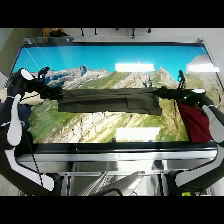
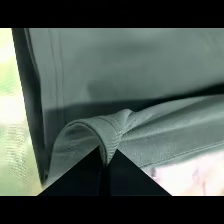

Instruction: Fold the shirts.

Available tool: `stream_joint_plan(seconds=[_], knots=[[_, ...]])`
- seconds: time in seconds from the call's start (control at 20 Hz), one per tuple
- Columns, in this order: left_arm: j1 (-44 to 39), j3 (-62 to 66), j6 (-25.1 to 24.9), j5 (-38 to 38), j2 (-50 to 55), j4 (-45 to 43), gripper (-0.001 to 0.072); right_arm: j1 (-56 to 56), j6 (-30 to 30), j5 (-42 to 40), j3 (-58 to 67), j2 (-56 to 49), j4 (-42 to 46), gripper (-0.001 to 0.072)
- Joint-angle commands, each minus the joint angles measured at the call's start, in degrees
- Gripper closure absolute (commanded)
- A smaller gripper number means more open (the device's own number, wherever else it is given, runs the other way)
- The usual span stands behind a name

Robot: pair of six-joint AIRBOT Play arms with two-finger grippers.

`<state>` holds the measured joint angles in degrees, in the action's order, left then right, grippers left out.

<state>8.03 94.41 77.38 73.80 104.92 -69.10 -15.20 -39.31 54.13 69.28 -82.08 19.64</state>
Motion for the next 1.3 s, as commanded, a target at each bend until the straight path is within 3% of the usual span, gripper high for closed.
stream_joint_plan(seconds=[0.0, 0.05, 0.1, 0.15, 0.2, 0.25, 0.3, 0.35, 0.5, 0.75, 0.8, 0.85, 0.9, 0.95, 1.0, 1.05, 1.1, 1.15, 1.25], knots=[[-0.13, 7.50, 0.68, 1.68, 7.61, 0.13, 0.0696, 0.76, 1.68, -2.93, 0.98, -4.00, -0.26, 0.0690], [-0.13, 8.98, 0.68, 2.19, 8.76, 0.22, 0.0695, 0.72, 1.68, -2.91, 1.11, -3.96, -0.20, 0.0682], [-0.15, 10.49, 0.70, 2.73, 9.68, 0.24, 0.0694, 0.46, 1.66, -2.64, 1.84, -3.80, 0.09, 0.0600], [-0.33, 12.46, 1.16, 3.82, 10.56, 0.39, 0.0692, -0.26, 1.62, -1.05, 3.08, -3.21, 0.72, 0.0460], [-0.31, 14.16, 1.18, 5.18, 10.95, 0.37, 0.0582, -1.01, 1.55, 1.07, 4.48, -2.64, 1.97, 0.0447], [-0.31, 15.52, 1.20, 6.67, 10.97, 0.33, 0.0190, -1.86, 0.33, 2.58, 6.12, -2.08, 4.59, 0.0339], [-0.33, 17.22, 1.73, 8.52, 10.97, 0.33, 0.0010, -2.89, -2.64, 3.19, 7.74, -1.53, 8.52, 0.0152], [-0.28, 18.86, 1.86, 10.51, 10.93, 0.35, 0.0009, -3.82, -6.91, 3.80, 9.01, -1.38, 12.07, 0.0098], [-0.26, 23.69, 4.20, 15.58, 10.40, 1.27, 0.0009, -4.68, -11.17, 7.82, 9.40, -2.73, 16.04, 0.0097], [-0.74, 18.56, 4.11, 11.54, 5.62, 13.14, 0.0011, -0.98, -11.76, 11.96, 9.38, -8.61, 15.69, 0.0097], [-0.96, 17.94, 4.09, 11.56, 5.07, 13.46, 0.0071, 0.02, -11.74, 11.93, 9.38, -9.42, 15.54, 0.0098], [-1.14, 17.59, 4.07, 11.98, 4.70, 13.44, 0.0242, 1.07, -11.72, 11.89, 9.40, -10.10, 15.04, 0.0098], [-1.75, 17.51, 4.04, 12.79, 4.59, 13.51, 0.0536, 1.95, -11.72, 11.89, 9.40, -10.58, 14.64, 0.0098], [-1.99, 17.51, 3.69, 13.60, 4.59, 13.99, 0.0695, 2.69, -11.69, 11.80, 9.40, -10.75, 14.62, 0.0102], [-2.71, 17.51, 3.69, 13.84, 4.59, 14.40, 0.0696, 3.30, -11.47, 11.54, 9.42, -10.84, 14.62, 0.0137], [-3.41, 17.51, 3.69, 13.66, 4.61, 15.10, 0.0695, 3.43, -11.45, 11.23, 9.44, -10.82, 14.62, 0.0301], [-4.66, 17.51, 3.67, 13.42, 4.61, 15.12, 0.0696, 3.39, -11.47, 11.28, 9.60, -10.82, 14.64, 0.0511], [-6.01, 17.49, 3.65, 13.00, 4.63, 15.08, 0.0696, 3.19, -11.54, 11.76, 9.92, -10.78, 14.64, 0.0628], [-9.90, 15.96, 3.67, 10.71, 4.61, 15.10, 0.0696, 2.67, -11.58, 13.77, 11.19, -10.21, 14.67, 0.0691]])
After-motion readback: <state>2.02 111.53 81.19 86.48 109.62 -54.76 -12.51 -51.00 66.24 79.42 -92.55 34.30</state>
